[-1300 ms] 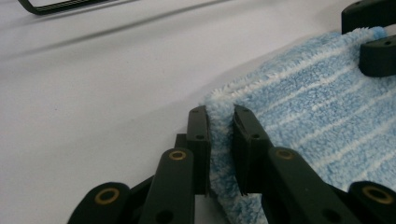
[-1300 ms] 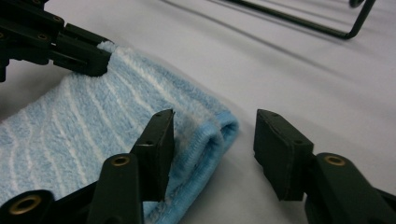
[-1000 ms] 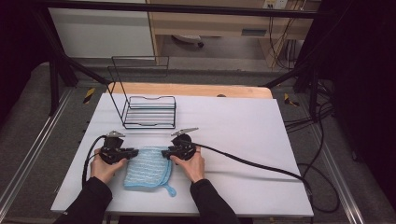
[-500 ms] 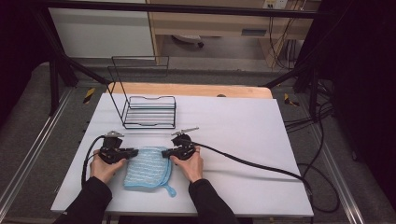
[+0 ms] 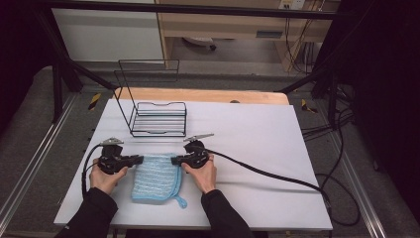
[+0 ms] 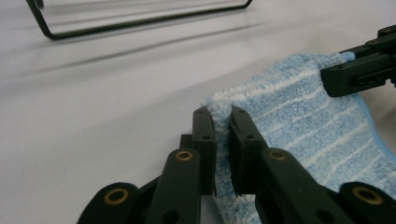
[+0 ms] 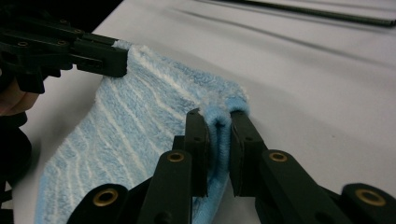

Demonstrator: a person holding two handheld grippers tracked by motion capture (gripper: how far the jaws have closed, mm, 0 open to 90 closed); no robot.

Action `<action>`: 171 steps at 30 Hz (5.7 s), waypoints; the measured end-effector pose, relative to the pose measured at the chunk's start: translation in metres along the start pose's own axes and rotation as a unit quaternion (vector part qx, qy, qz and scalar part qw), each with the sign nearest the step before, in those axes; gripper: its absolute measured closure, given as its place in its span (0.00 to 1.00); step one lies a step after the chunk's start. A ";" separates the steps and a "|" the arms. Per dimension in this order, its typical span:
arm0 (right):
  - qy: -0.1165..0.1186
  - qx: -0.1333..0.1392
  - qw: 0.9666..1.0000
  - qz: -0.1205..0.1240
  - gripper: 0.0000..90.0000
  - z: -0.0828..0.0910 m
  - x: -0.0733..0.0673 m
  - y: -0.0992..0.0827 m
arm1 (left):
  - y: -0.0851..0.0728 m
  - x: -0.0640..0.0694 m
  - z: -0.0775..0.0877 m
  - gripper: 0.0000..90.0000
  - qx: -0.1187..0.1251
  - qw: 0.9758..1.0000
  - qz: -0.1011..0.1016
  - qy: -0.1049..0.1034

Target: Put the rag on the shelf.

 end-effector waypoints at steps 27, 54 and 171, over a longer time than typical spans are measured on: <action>-0.013 0.100 0.991 0.087 0.89 0.060 -0.037 0.031 | 0.039 0.039 0.051 0.91 0.102 0.993 -0.061 -0.007; -0.001 0.184 0.975 0.128 0.89 0.104 -0.060 0.064 | 0.070 0.062 0.081 0.91 0.182 0.980 -0.079 -0.001; -0.075 0.349 0.894 0.272 0.89 0.152 -0.113 0.326 | 0.298 0.017 0.183 0.91 0.435 0.897 -0.055 0.048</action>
Point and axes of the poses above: each handheld gripper's, and its own axes: z roughly backward along the jaws, y roughly out of its top, x roughly to its right, the point moved 10 cm from there along -z, roughly forward along the jaws, and after that the axes turned 2 degrees about y, right-handed, at the moved point
